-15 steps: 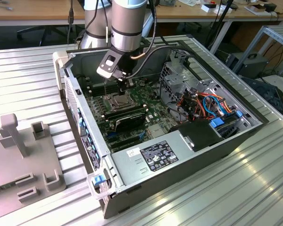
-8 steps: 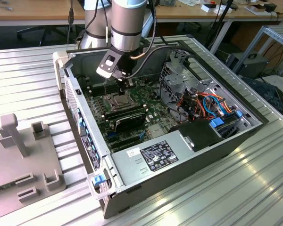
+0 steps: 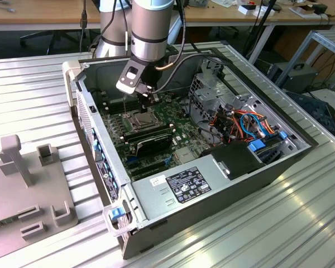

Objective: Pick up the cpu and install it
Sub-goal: 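Install the first cpu locking lever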

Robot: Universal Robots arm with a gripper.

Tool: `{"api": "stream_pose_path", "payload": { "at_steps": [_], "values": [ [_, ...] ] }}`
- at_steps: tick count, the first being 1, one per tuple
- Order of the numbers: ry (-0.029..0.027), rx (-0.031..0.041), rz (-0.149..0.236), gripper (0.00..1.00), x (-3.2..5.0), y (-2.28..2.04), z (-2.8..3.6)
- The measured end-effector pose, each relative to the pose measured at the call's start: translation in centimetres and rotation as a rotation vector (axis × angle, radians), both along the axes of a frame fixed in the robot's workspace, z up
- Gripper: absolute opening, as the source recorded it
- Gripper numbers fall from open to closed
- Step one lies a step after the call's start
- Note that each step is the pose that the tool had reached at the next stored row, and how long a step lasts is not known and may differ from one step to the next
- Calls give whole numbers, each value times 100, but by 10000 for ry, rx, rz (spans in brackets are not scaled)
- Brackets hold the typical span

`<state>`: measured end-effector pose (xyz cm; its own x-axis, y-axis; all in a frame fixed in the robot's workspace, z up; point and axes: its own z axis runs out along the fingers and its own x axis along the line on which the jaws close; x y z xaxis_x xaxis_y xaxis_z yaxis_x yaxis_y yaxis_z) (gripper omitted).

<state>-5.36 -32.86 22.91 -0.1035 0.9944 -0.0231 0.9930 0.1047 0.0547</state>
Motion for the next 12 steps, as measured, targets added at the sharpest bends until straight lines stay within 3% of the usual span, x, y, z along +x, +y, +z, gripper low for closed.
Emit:
{"api": "stream_pose_path", "payload": {
  "at_steps": [2, 4, 12],
  "values": [
    [0, 0, 446, 11, 0, 0, -1],
    [0, -1, 1226, 11, 0, 0, -4],
    [-1, 0, 3035, 11, 0, 0, -11]
  ]
}}
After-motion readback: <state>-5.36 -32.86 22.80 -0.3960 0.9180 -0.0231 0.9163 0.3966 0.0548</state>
